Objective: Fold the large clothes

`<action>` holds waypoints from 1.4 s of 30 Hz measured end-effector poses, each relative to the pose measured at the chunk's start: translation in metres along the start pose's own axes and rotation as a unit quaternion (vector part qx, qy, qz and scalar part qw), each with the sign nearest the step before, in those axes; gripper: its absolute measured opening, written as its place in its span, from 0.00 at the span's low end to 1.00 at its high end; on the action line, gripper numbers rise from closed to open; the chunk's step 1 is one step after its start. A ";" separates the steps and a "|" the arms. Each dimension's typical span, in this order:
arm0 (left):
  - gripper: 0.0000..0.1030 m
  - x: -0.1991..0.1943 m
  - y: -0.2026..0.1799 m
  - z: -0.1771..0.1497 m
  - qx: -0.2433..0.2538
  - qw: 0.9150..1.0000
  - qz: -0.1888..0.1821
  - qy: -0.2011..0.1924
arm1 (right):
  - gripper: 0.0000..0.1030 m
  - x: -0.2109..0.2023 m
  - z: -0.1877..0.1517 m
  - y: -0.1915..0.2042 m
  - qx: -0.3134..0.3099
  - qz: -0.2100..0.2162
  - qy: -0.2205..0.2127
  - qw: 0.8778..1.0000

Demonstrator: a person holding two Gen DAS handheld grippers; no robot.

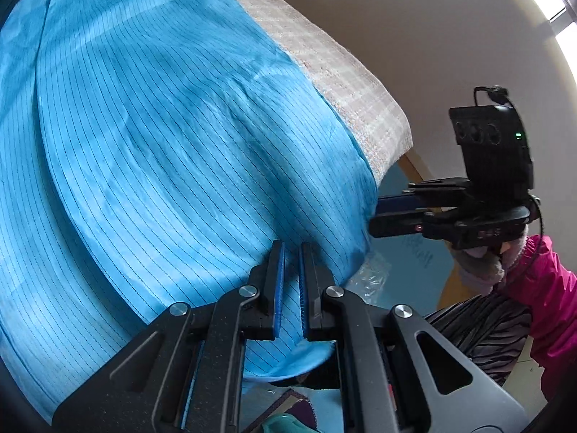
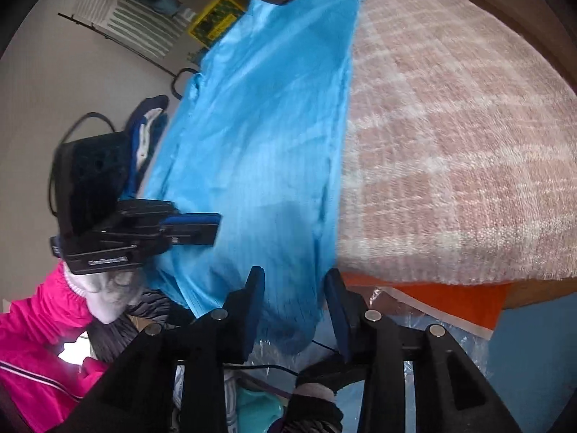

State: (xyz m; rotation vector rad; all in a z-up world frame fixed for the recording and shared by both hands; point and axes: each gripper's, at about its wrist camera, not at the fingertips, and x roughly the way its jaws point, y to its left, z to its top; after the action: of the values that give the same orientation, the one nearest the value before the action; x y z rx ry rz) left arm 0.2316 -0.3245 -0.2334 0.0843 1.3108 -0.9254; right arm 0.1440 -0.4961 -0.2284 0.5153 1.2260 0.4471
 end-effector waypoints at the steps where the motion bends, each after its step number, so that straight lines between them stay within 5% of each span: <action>1: 0.05 0.000 0.000 0.000 0.001 1.000 0.000 -0.001 | 0.32 0.001 0.003 -0.005 0.004 0.001 0.002 1.000; 4: 0.05 0.000 0.000 -0.001 0.002 1.000 0.000 -0.002 | 0.09 0.004 0.005 0.001 0.003 0.006 0.002 1.000; 7: 0.05 -0.002 0.000 0.000 -0.001 1.000 -0.004 -0.003 | 0.02 -0.001 0.003 0.023 -0.027 -0.037 -0.005 0.999; 12: 0.05 -0.037 0.004 0.002 -0.032 0.995 -0.068 -0.063 | 0.01 -0.020 0.006 0.059 -0.046 -0.083 -0.017 0.995; 18: 0.05 -0.021 0.005 -0.010 -0.027 0.997 -0.066 -0.032 | 0.00 -0.026 0.019 0.089 -0.047 -0.112 -0.011 0.993; 23: 0.05 -0.039 0.003 -0.055 0.007 0.998 -0.063 -0.028 | 0.00 -0.021 0.022 0.093 -0.024 -0.110 -0.015 0.994; 26: 0.05 -0.023 0.006 -0.071 0.029 0.999 -0.018 -0.006 | 0.00 -0.019 0.021 0.092 -0.009 -0.110 -0.017 0.994; 29: 0.05 -0.022 0.019 -0.071 -0.015 0.999 -0.043 -0.012 | 0.00 -0.020 0.017 0.097 -0.003 -0.122 -0.018 0.992; 33: 0.05 -0.045 0.021 -0.059 -0.038 0.993 -0.069 -0.084 | 0.00 -0.028 0.018 0.112 -0.014 -0.131 -0.030 0.991; 38: 0.05 -0.021 0.026 -0.052 -0.041 0.996 -0.059 -0.047 | 0.00 -0.023 0.025 0.140 -0.047 -0.162 -0.030 0.985; 42: 0.05 -0.073 0.045 -0.066 -0.081 0.990 -0.070 -0.091 | 0.00 -0.011 0.030 0.177 -0.101 -0.183 -0.026 0.978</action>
State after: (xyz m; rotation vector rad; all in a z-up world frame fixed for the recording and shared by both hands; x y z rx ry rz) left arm 0.2106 -0.2206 -0.2114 -0.2159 1.2281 -0.9186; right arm 0.1616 -0.3641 -0.1073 0.1210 1.1780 0.2380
